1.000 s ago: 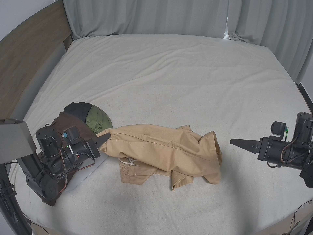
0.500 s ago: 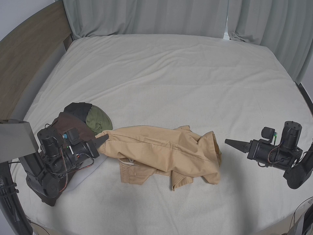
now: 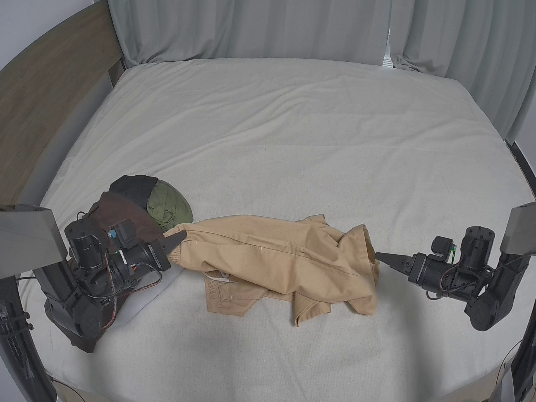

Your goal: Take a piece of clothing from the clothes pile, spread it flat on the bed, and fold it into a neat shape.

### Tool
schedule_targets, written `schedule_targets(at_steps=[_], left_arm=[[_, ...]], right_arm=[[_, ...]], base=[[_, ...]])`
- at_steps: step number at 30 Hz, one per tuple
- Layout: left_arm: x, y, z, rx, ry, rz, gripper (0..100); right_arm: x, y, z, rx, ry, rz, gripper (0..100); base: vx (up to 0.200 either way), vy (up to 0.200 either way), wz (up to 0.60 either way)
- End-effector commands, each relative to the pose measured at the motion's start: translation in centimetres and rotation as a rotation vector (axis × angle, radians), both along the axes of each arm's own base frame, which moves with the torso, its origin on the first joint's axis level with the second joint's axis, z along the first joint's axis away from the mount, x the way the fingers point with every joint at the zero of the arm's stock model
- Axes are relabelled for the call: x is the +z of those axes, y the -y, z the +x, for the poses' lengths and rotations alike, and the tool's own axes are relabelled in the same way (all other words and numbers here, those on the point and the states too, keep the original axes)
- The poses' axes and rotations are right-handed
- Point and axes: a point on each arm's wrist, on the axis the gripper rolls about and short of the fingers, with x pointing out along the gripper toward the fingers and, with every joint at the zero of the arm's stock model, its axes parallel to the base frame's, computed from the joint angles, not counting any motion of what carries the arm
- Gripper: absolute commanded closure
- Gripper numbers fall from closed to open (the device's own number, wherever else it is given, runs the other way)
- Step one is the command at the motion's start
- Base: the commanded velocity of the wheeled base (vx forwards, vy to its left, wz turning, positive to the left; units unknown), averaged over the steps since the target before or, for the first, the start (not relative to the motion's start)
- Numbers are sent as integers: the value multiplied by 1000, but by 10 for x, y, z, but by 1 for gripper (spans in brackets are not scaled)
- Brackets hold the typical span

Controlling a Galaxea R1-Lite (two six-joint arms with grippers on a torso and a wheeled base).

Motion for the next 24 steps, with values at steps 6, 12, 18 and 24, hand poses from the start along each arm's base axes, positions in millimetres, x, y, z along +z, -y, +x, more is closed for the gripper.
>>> schedule_targets(at_steps=[6, 12, 18, 24], left_arm=[[1, -1, 0, 2, 4, -1, 100], [1, 0, 0, -1, 4, -1, 100], [2, 0, 0, 1, 6, -2, 100], [3, 0, 1, 1, 12, -3, 100]], right_arm=[[-35, -4, 9, -5, -90, 19, 0], [-44, -6, 14, -15, -140, 58, 0], [-50, -15, 18, -6, -183, 95, 0], [-60, -22, 19, 6, -224, 111, 0]], base=[[0, 0, 0], [0, 0, 0], [0, 0, 0], [0, 0, 0]])
